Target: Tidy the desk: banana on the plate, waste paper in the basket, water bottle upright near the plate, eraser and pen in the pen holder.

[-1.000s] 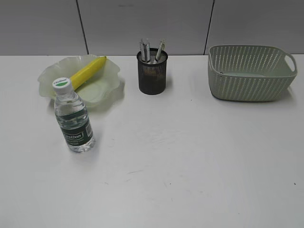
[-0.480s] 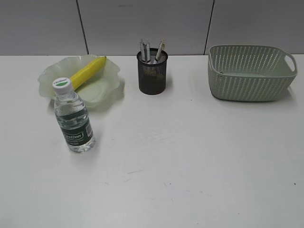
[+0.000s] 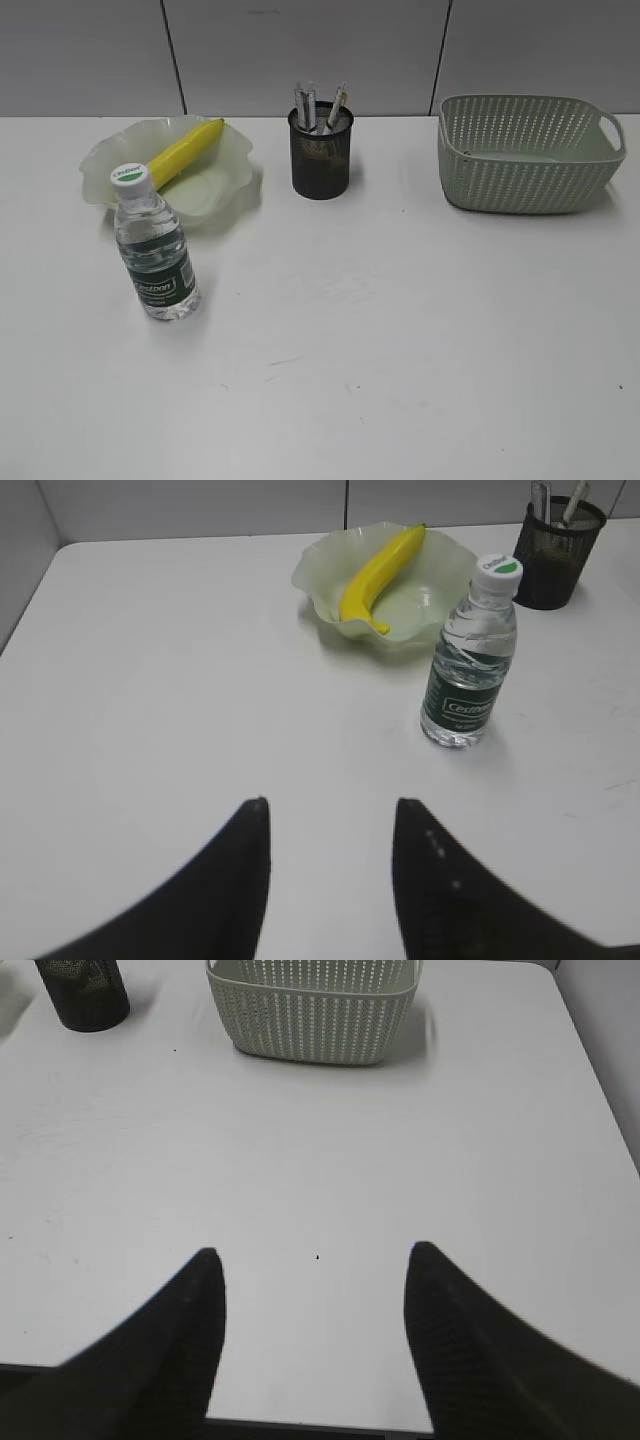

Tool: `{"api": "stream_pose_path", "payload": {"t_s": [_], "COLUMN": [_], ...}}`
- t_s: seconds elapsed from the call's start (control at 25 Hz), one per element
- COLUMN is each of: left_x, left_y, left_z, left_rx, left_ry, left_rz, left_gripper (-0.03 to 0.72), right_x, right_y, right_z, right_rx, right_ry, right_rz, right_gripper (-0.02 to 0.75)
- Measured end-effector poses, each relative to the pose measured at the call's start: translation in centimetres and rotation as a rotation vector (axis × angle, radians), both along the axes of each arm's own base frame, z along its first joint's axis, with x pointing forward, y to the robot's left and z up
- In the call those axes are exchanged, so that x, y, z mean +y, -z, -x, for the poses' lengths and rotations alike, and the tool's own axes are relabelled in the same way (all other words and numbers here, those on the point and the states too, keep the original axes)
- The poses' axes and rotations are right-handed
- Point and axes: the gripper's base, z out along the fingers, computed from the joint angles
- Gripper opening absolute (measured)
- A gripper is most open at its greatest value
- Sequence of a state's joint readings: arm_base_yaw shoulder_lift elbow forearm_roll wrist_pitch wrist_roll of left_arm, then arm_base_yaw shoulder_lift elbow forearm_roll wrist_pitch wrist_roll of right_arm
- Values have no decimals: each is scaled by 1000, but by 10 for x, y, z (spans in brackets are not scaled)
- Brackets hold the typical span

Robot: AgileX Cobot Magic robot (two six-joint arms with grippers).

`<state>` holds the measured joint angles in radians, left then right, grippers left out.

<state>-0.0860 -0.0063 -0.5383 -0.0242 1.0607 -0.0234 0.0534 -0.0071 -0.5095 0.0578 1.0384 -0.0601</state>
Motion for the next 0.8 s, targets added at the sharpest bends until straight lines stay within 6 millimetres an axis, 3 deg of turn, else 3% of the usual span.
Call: {"api": "stream_pose_path", "payload": {"t_s": [0.8], "left_x": [0], "left_y": [0], "left_z": [0], "left_rx": [0], "left_ry": [0], "left_rz": [0], "left_gripper": [309], "right_x": [0], "right_y": [0], "right_z": [0], "right_rx": [0], "right_ry": [0], "right_rz": [0], "right_gripper": [456]}}
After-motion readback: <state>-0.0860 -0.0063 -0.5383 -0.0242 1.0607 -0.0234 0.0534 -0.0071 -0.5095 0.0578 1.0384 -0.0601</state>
